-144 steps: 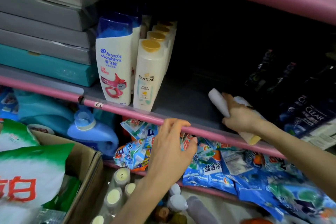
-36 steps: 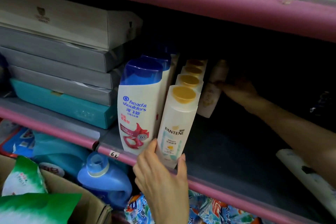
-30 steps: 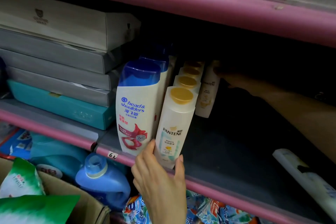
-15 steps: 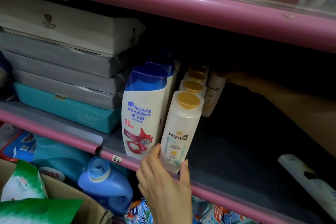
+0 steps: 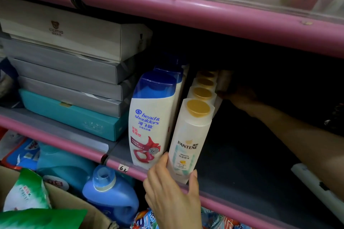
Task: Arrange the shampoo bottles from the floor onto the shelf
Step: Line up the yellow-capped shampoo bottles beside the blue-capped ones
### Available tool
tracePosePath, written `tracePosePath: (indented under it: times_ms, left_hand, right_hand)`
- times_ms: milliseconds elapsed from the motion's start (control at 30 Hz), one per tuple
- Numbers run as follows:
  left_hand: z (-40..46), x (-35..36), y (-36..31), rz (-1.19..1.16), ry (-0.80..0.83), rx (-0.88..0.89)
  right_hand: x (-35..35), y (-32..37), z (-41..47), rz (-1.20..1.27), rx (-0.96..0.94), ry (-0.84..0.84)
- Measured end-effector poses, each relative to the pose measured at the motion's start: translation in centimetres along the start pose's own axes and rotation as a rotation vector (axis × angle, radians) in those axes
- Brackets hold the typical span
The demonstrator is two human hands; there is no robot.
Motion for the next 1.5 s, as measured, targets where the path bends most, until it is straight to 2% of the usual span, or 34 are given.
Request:
tracePosePath:
  times_ms: [33,133,267,333,533,900,1233,1500]
  left_hand:
    - [0.0,0.0,0.0,-0.001,-0.003,0.002]
    - [0.0,0.0,0.0,-0.010,0.001,0.009]
    - [0.1,0.1,0.2,0.008,-0.006,0.045]
    - [0.1,-0.1,0.1,0.009,-0.028,0.061]
    - [0.0,-0.5,-0.1,-0.005,-0.081,0.074]
    - [0.1,0.0,0.1,-0.005,-0.032,0.031]
    - [0.0,0.1,-0.1,0.007,-0.001,0.027]
    - [0.1,0.1,0.2,-0.012,-0.033,0.028]
  right_hand:
    - [0.6,-0.8,-0.9,0.040,0.006,-0.015]
    - [3.7,-3.0,-3.6,0.109,0.060,0.075]
    - [5.6,-4.7,-4.4,0.254,0.097,0.053]
    - [5.9,-4.9,-4.1,0.260,0.107,0.034]
    - [6.9,-4.6,-2.9,0.270,0.092,0.119]
    - [7.6,-5.3,-1.1,0.228,0.096,-0.010]
    - [7.9,-5.3,-1.1,0.176,0.098,-0.008]
    - [7.4,-4.6,-2.3,0.038,0.039,0.024]
Point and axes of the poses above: each hand's wrist, its own z-axis towards the middle knuckle, its own x-axis out of the palm, y = z × x, the point moved 7 cm from there along z, towards the middle knuckle, and after that the axes turned 13 degrees about -x, right-handed, at the moved point
